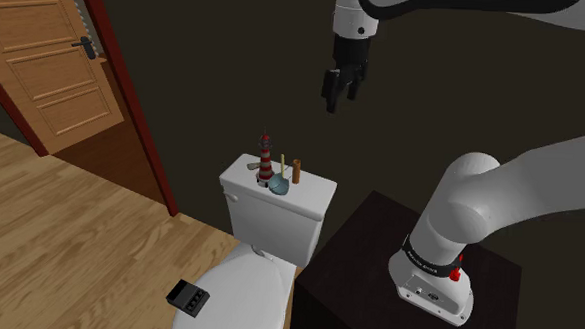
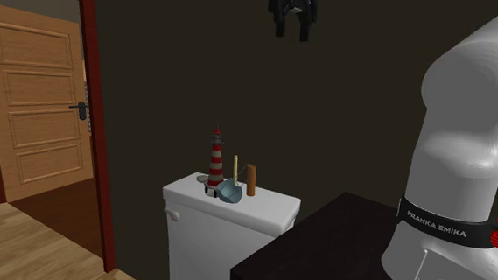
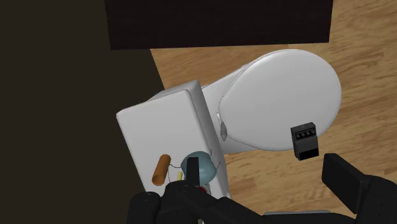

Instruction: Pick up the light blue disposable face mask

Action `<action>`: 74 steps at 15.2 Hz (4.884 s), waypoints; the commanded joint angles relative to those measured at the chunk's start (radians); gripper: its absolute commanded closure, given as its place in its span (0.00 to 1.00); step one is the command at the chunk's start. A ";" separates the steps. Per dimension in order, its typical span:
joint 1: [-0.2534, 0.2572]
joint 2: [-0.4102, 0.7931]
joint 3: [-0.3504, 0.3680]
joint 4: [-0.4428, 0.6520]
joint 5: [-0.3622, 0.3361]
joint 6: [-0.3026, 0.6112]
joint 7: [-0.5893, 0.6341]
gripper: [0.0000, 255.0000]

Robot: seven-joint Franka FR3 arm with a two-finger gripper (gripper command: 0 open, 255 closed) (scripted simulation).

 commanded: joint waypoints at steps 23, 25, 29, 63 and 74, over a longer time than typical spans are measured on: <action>-0.062 0.655 0.062 -0.085 -0.095 0.747 0.209 0.00; -0.067 0.735 0.062 -0.057 -0.119 0.797 0.237 0.00; -0.069 0.896 0.052 0.017 -0.173 0.883 0.296 0.00; -0.029 1.357 -0.020 0.320 -0.268 1.041 0.415 1.00; -0.047 1.228 0.005 0.292 -0.238 0.941 0.381 1.00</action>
